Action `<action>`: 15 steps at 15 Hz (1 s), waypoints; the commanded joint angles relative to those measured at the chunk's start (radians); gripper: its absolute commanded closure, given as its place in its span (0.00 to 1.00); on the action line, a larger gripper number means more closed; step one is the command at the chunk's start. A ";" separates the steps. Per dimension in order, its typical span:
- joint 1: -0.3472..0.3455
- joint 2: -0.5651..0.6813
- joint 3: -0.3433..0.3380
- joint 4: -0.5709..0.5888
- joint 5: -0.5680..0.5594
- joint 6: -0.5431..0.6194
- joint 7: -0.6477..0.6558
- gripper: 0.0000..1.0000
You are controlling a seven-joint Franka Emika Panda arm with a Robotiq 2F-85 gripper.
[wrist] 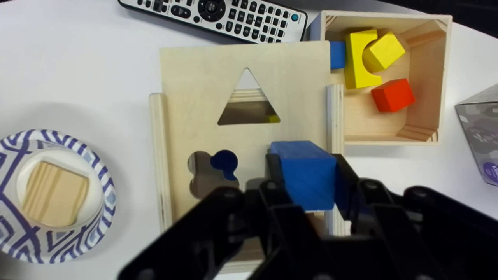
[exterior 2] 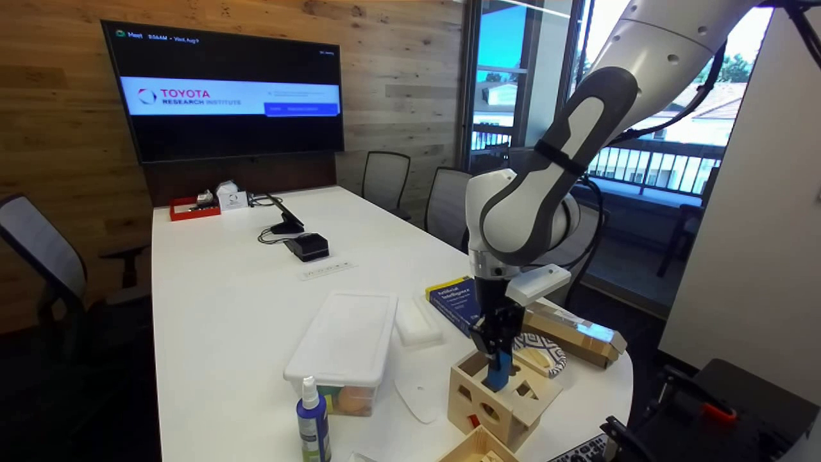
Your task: Put the block inside the box
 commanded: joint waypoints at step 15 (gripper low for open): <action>0.003 0.083 -0.012 0.073 -0.005 -0.010 -0.004 0.91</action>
